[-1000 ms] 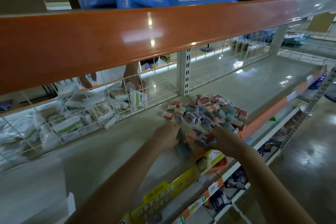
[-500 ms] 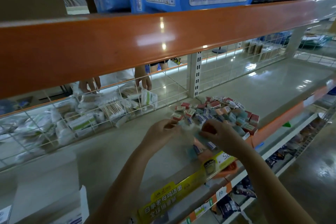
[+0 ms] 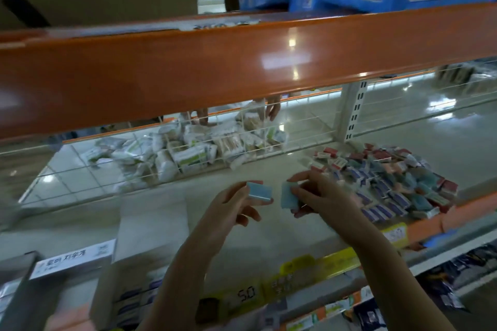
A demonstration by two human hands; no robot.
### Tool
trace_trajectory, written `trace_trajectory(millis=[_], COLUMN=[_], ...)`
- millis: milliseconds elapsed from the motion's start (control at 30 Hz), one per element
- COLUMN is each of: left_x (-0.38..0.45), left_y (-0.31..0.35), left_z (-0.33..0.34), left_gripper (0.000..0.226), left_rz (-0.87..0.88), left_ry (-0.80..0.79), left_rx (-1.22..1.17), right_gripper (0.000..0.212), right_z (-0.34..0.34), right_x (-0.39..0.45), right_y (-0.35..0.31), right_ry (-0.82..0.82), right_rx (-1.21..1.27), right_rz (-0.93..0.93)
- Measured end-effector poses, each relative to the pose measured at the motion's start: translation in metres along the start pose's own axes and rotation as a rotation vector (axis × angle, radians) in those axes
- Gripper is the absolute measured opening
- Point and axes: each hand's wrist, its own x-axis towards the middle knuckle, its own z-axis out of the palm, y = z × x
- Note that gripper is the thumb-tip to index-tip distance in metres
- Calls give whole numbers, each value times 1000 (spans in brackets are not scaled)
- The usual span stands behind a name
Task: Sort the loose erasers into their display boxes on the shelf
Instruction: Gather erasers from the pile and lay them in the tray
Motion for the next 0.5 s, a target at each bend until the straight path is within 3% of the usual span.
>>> trace_trajectory(millis=[167,333,500], left_x=[-27,-54,-87], left_y=[2,4,3], left_z=[-36,-81,-134], left_gripper=[29,31,28], left_rz=[21,53,38], left_ry=[65,162,295], left_rx=[68,124,29], right_gripper=[5,13,19], right_z=[43,91,147], right_x=[0,3,8], right_y=[-13,-27,-36], right_ry=[-46,-112,-234], right_rx=[72,49,1], right_rz=[38,27,0])
